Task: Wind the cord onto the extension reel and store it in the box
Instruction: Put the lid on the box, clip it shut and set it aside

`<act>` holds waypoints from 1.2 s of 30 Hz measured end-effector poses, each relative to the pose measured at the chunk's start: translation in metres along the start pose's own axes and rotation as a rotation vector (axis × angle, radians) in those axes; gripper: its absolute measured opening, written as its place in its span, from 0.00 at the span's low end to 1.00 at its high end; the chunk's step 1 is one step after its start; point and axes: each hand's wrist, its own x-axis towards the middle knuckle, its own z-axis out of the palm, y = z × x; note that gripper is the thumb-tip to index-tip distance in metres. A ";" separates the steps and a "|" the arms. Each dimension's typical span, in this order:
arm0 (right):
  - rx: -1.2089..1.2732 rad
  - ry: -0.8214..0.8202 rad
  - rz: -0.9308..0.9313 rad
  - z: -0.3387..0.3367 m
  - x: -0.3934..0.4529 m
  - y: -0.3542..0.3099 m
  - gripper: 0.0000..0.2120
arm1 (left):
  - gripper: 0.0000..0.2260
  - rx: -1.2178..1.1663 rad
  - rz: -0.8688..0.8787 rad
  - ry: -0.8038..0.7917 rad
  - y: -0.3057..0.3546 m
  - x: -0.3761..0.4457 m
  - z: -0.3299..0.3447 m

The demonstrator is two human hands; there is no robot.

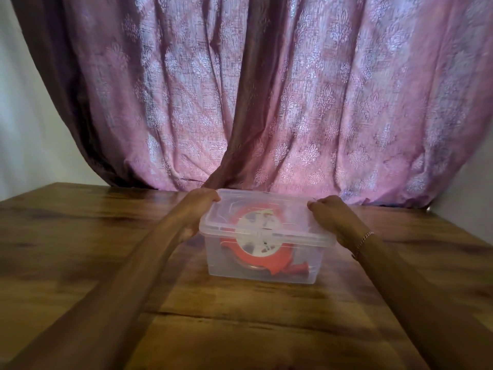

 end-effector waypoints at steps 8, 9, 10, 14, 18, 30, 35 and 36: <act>0.129 -0.109 0.015 0.002 -0.003 0.005 0.23 | 0.12 0.011 0.003 -0.049 -0.010 -0.006 -0.006; 0.103 -0.118 0.005 0.000 -0.004 0.003 0.23 | 0.12 0.009 0.005 -0.048 -0.011 -0.005 -0.007; 0.080 -0.126 -0.002 -0.001 -0.002 0.003 0.22 | 0.11 0.000 0.008 -0.048 -0.012 -0.003 -0.006; 0.013 -0.164 0.011 -0.005 -0.001 -0.004 0.20 | 0.10 -0.009 0.024 -0.035 -0.013 0.002 -0.005; 0.152 -0.235 0.090 -0.003 -0.003 -0.003 0.18 | 0.07 -0.029 0.006 -0.019 -0.014 0.004 -0.004; 0.462 -0.264 0.309 -0.019 -0.054 0.025 0.28 | 0.33 -0.059 -0.226 -0.087 -0.025 -0.017 -0.027; 0.600 -0.207 0.359 -0.018 -0.066 0.030 0.30 | 0.44 -0.151 -0.207 -0.056 -0.032 -0.023 -0.027; 0.642 -0.171 0.361 -0.016 -0.065 0.030 0.30 | 0.45 -0.173 -0.183 -0.035 -0.034 -0.022 -0.027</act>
